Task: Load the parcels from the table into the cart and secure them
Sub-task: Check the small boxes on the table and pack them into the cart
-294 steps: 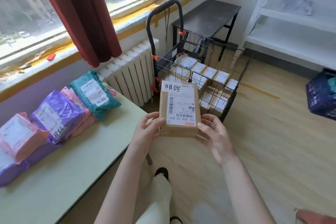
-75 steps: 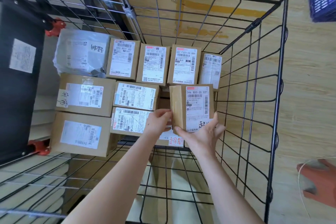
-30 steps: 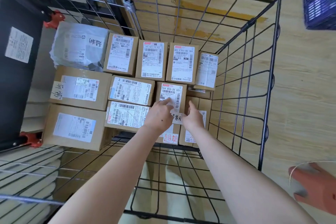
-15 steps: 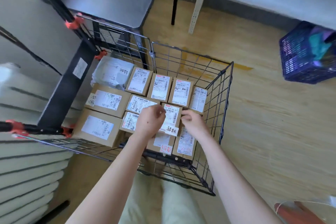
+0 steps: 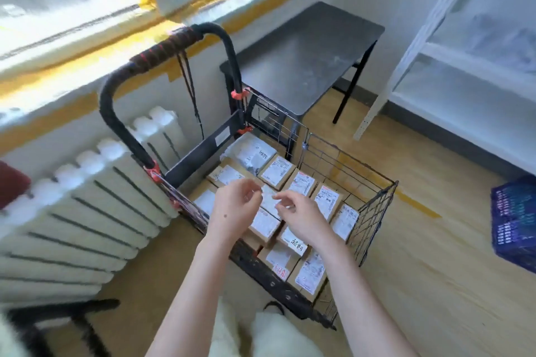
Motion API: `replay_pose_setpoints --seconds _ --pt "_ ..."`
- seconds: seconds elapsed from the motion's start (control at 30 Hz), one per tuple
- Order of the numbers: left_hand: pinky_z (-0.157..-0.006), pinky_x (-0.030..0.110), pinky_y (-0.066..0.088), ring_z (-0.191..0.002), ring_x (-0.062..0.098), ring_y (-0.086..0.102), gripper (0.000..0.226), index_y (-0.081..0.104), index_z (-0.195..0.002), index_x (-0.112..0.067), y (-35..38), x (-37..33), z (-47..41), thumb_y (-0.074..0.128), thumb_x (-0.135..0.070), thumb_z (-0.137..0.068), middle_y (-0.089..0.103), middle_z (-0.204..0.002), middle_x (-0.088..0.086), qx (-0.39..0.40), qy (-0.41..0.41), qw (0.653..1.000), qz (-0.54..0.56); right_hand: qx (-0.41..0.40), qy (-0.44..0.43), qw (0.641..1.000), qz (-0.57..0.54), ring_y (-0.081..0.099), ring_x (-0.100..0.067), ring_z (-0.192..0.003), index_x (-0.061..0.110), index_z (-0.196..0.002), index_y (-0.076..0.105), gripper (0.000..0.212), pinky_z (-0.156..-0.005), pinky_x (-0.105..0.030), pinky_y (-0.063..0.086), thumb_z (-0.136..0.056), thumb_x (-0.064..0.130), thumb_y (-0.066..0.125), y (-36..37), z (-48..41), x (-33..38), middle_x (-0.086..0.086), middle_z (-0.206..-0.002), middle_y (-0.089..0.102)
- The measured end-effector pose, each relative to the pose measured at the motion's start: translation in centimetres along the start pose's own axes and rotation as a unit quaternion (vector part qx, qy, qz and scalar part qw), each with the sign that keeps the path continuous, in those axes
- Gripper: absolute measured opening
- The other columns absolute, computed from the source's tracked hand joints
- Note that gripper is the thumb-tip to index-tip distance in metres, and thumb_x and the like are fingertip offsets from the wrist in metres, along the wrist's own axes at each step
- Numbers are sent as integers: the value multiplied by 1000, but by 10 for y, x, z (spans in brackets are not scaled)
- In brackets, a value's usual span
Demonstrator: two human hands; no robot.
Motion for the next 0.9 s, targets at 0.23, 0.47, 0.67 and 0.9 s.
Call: replay_pose_setpoints --seconds 0.23,0.47,0.67,0.9 --pt "-66 22 47 -74 7 60 11 68 -82 -18 -99 40 78 59 -14 -84 65 -77 -7 -119 -40 992 16 66 -110 989 70 55 -6 -94 25 -124 58 27 -66 -10 39 -100 21 48 44 41 92 4 -112 59" --pt "-62 16 43 -73 5 58 9 63 -78 -23 -167 79 187 62 -18 -86 63 -75 -9 -196 -72 978 21 95 -194 972 88 56 0 -89 31 -118 60 24 -67 -14 41 -98 24 51 109 115 148 14 -101 59" --pt "-63 27 53 -69 7 58 8 65 -79 -17 -222 113 303 64 -17 -86 61 -70 -8 -281 -112 953 10 156 -269 945 99 59 0 -82 31 -115 61 21 -68 -16 42 -96 24 54 194 193 180 15 -96 61" --pt "-56 7 40 -62 3 55 12 62 -76 -20 -277 141 433 65 -17 -87 60 -68 -8 -393 -184 901 13 258 -345 893 128 59 1 -90 32 -118 59 22 -71 -13 45 -97 28 53 285 284 222 15 -101 62"
Point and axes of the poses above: each hand's wrist, its own z-axis away from the middle knuckle, its own y-axis out of the palm, x = y × z, the point moved 8 cm from there along -z, towards the middle knuckle
